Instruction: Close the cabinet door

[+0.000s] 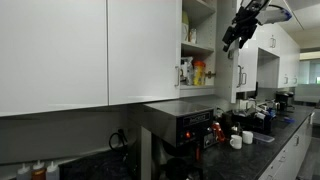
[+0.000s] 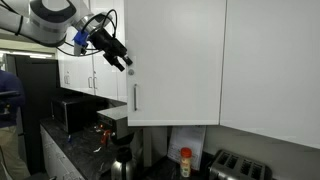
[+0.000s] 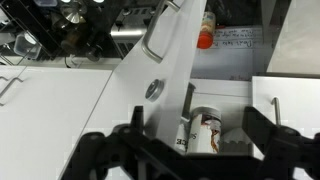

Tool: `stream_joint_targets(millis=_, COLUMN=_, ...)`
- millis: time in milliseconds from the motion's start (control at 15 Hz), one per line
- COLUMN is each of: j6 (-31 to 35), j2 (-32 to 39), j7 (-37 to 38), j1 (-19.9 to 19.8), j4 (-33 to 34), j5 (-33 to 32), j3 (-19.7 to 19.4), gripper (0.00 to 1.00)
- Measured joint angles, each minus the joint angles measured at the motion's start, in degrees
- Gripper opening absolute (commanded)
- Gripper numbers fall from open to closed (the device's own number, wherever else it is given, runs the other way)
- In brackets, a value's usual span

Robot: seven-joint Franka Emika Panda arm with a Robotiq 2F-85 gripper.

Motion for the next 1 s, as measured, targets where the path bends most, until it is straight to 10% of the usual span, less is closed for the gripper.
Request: stream_joint_targets(millis=1000, j6=10.7, j2=10.1, j7=-4.5, j1=0.6, j4=3.2, j5=0.4, j3=0.1, gripper=1.0)
